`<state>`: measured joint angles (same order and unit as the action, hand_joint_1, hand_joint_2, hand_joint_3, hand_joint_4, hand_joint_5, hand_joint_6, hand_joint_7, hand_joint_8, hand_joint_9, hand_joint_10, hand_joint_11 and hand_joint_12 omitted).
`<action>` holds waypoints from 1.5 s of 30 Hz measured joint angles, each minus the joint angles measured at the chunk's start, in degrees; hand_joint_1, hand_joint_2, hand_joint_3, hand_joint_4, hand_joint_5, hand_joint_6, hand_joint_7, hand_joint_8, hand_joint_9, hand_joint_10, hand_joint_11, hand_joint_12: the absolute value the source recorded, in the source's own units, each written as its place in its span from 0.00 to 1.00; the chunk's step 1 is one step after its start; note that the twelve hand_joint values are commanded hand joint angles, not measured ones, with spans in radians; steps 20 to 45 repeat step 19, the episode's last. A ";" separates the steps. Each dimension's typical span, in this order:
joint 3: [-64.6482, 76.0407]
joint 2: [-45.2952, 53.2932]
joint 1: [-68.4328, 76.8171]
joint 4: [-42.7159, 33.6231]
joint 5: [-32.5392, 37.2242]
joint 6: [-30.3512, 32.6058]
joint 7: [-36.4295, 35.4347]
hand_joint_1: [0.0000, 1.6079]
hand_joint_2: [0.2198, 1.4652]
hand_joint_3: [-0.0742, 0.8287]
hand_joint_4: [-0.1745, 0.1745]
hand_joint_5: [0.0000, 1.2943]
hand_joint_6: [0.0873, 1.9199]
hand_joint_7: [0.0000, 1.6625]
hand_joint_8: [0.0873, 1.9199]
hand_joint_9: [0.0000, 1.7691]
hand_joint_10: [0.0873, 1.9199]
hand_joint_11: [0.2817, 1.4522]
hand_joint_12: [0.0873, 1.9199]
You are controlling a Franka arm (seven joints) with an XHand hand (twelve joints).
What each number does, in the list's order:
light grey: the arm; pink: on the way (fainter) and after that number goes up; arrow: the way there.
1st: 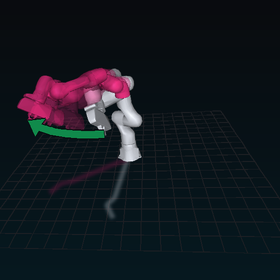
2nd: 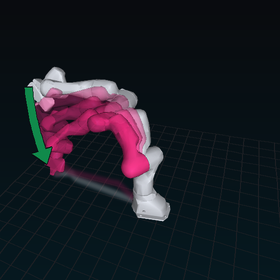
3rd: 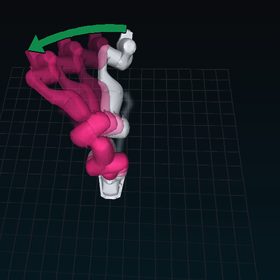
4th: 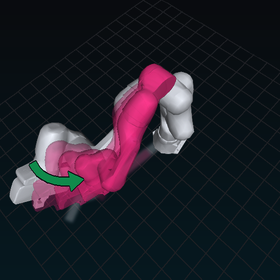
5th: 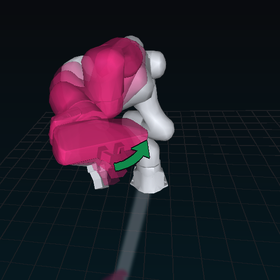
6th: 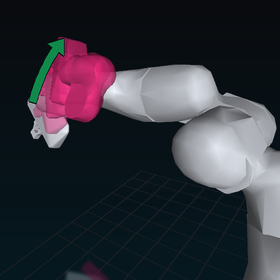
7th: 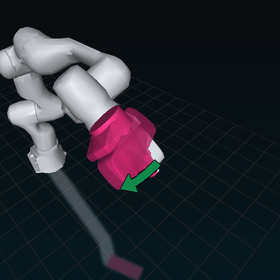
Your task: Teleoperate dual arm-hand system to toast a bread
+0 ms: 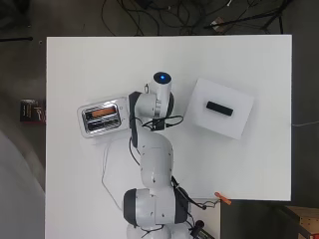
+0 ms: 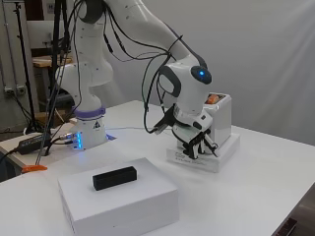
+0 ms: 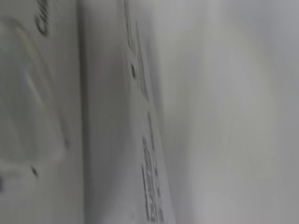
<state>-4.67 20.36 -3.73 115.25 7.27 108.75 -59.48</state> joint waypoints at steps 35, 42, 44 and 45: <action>-5.12 -27.80 -0.45 2.51 -3.80 -7.74 1.55 0.00 0.70 0.08 0.47 0.62 0.02 0.65 1.00 0.76 1.00 0.63 0.99; -5.12 -27.80 -0.45 2.51 -3.80 -7.74 1.55 0.00 0.70 0.08 0.47 0.62 0.02 0.65 1.00 0.76 1.00 0.63 0.99; -5.12 -27.80 -0.45 2.51 -3.80 -7.74 1.55 0.00 0.70 0.08 0.47 0.62 0.02 0.65 1.00 0.76 1.00 0.63 0.99; -5.12 -27.80 -0.45 2.51 -3.80 -7.74 1.55 0.00 0.70 0.08 0.47 0.62 0.02 0.65 1.00 0.76 1.00 0.63 0.99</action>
